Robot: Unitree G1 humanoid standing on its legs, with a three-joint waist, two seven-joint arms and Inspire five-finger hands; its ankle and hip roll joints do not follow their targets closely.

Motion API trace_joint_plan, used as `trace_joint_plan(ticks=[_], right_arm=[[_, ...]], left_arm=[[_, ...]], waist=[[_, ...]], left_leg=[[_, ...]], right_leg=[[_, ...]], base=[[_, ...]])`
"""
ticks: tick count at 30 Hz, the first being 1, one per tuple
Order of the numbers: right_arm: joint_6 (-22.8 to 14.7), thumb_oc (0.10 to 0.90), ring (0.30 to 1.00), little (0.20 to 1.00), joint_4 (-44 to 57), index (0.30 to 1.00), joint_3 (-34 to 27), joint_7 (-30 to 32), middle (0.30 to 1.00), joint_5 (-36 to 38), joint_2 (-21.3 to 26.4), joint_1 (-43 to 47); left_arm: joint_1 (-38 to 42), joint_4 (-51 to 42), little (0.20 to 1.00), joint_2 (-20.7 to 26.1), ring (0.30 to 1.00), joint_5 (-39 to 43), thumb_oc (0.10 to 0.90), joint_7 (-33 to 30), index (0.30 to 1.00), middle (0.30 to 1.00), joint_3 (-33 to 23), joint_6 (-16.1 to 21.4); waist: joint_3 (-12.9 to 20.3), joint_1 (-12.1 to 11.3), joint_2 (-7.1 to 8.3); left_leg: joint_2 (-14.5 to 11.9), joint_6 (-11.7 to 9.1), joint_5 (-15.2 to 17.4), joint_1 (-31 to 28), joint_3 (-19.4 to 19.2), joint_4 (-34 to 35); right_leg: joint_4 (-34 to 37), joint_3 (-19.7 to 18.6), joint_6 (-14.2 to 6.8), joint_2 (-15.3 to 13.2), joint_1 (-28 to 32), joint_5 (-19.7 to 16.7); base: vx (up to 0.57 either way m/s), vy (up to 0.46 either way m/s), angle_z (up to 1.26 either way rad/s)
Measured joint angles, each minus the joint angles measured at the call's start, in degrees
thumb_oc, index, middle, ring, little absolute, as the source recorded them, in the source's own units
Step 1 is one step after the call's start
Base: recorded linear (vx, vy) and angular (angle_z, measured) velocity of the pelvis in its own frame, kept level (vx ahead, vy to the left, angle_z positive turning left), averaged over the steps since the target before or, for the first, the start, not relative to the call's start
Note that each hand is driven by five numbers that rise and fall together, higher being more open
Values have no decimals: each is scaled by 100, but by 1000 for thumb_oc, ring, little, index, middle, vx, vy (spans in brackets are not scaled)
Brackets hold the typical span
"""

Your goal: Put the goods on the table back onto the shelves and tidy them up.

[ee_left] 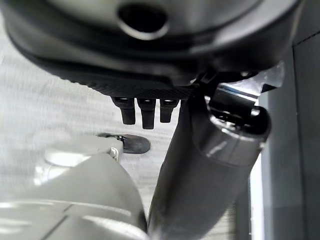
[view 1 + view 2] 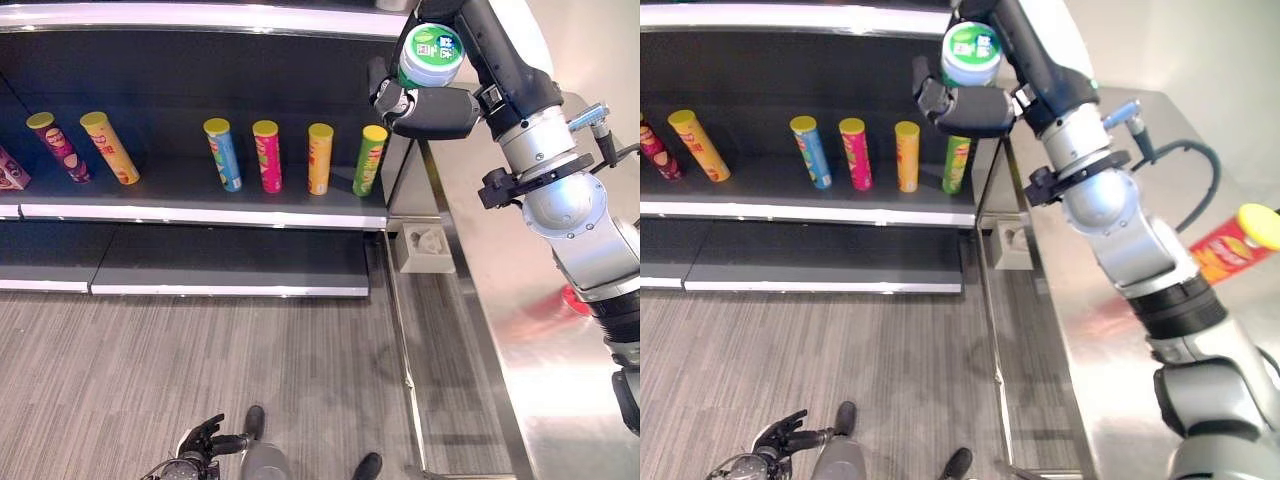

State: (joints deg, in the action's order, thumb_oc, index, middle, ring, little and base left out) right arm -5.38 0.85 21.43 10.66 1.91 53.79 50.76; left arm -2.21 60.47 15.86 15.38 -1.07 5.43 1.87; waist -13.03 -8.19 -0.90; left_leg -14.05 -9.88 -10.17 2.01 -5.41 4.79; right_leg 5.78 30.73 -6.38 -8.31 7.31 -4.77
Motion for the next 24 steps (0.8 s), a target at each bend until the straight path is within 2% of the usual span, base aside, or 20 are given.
trace_joint_plan(ticks=[1, 3, 5, 8, 10, 12, 14, 15, 16, 17, 18, 19, 20, 21, 22, 24], right_arm=[[32, 400, 300, 300, -3, 300, 46, 14, 300, 7, 14, -24], [68, 400, 300, 300, -34, 300, 49, 17, 300, 7, -70, -54], [72, 400, 300, 300, -39, 300, 50, 29, 300, -7, -267, -35], [105, 400, 300, 300, -60, 300, 64, 30, 300, -11, -365, -19], [108, 400, 300, 300, -122, 300, 107, 50, 300, -12, -373, 50], [149, 400, 300, 300, -388, 300, 160, 114, 300, -44, -362, 175], [170, 400, 300, 300, -636, 300, 144, 226, 300, -57, -359, 190], [172, 400, 300, 300, -951, 300, 251, 252, 300, -51, -425, 365], [199, 400, 300, 300, -1180, 300, 398, 250, 300, -48, -488, 538], [181, 400, 300, 300, -1347, 300, 480, 253, 300, -38, -511, 655], [144, 400, 300, 300, -1637, 300, 610, 264, 300, -29, -622, 916], [170, 400, 300, 300, -1910, 300, 851, 321, 300, 9, -677, 1219], [220, 400, 300, 300, -2012, 300, 898, 335, 300, 46, -715, 1325], [222, 400, 300, 300, -2084, 300, 914, 360, 300, 97, -726, 1375], [212, 400, 300, 300, -2099, 300, 921, 361, 300, 115, -686, 1374], [200, 400, 300, 300, -2479, 300, 1195, 385, 300, 151, -615, 1646]], left_arm=[[-2, 54, 900, 20, 900, -6, 800, 1, 900, 900, 7, -6], [14, 35, 900, 90, 900, -230, 800, 21, 900, 900, 66, -68], [3, -19, 900, 163, 900, -296, 800, 20, 900, 900, 77, -65], [24, -7, 900, 257, 900, -430, 800, 17, 900, 900, 77, -68], [9, 10, 900, 279, 900, -431, 800, 8, 900, 900, 80, -77], [0, 15, 900, 356, 900, -431, 800, 7, 900, 900, 107, -90], [4, -42, 900, 373, 900, -418, 800, 14, 900, 900, 123, -90], [-26, -117, 900, 393, 900, -407, 800, 13, 900, 900, 91, -78], [-26, -82, 900, 406, 900, -405, 800, 3, 900, 900, 56, -88], [-34, -97, 900, 400, 900, -357, 800, 6, 900, 900, 65, -91], [-16, -65, 900, 346, 900, -262, 800, 2, 900, 900, 57, -90], [6, -11, 900, 314, 900, -189, 800, 16, 900, 900, 71, -90], [-1, 1, 900, 307, 900, -189, 800, 28, 900, 900, 115, -81], [-2, 29, 900, 293, 900, -188, 800, 32, 900, 900, 123, -81], [-49, 18, 900, 234, 900, -187, 800, 35, 900, 900, 124, -80], [-173, -46, 900, 143, 900, -183, 800, 35, 900, 900, 175, -67]], waist=[[37, 5, 106], [94, -1, 294], [118, -114, 333], [119, -250, 335], [119, -296, 334], [120, -360, 343], [141, -216, 299], [136, -217, 253], [134, -189, 249], [141, -199, 266], [109, -187, 207], [60, -103, 126], [66, -14, 160], [63, 85, 264], [77, 169, 253], [144, 207, 94]], left_leg=[[227, 145, 73, -36, -48, 41], [779, 415, 153, -73, -49, 30], [1089, 613, 229, -83, -70, -41], [1340, 785, 344, -115, -36, -62], [1428, 817, 362, -169, -35, -58], [1547, 910, 434, -314, 29, -44], [1474, 958, 457, -340, 193, -38], [1299, 1051, 519, -357, 255, -32], [1201, 1040, 513, -369, 236, -33], [1190, 1154, 595, -393, 316, -33], [1078, 1157, 625, -408, 301, -44], [969, 1113, 634, -438, 358, -39], [1002, 1066, 611, -447, 500, -20], [1138, 971, 571, -514, 616, 29], [1153, 853, 599, -551, 801, 71], [998, 661, 694, -493, 1085, -34]], right_leg=[[-2, -75, -61, -189, -22, 40], [-46, -231, -61, -639, 32, -102], [-50, -298, -57, -938, 59, -401], [-223, -278, -51, -1222, 65, -545], [-399, -259, -58, -1369, 57, -540], [-647, -305, -146, -1456, 156, -626], [-1200, -579, -207, -1488, 23, -573], [-1611, -1143, -487, -1301, -367, -25], [-1329, -1494, -483, -1020, -447, 234], [-1215, -1554, -506, -806, -623, 348], [-1263, -1774, -431, -444, -926, 400], [-891, -2349, -411, 50, -1067, 375], [-535, -2395, -346, 238, -1188, 250], [-330, -2478, -175, 251, -1237, -85], [-360, -2429, 124, 244, -1120, -391], [20, -2531, 77, 505, -783, -287]], base=[[143, 300, 19], [113, 302, 31], [81, 298, 19], [64, 235, 19], [64, 149, 15], [67, 139, 27], [88, 100, 44], [163, -17, 17], [154, -29, -6], [199, -45, -11], [118, -43, -2], [95, -41, 25], [179, -85, 67], [171, -85, 98], [220, -120, 82], [138, -89, 68]])
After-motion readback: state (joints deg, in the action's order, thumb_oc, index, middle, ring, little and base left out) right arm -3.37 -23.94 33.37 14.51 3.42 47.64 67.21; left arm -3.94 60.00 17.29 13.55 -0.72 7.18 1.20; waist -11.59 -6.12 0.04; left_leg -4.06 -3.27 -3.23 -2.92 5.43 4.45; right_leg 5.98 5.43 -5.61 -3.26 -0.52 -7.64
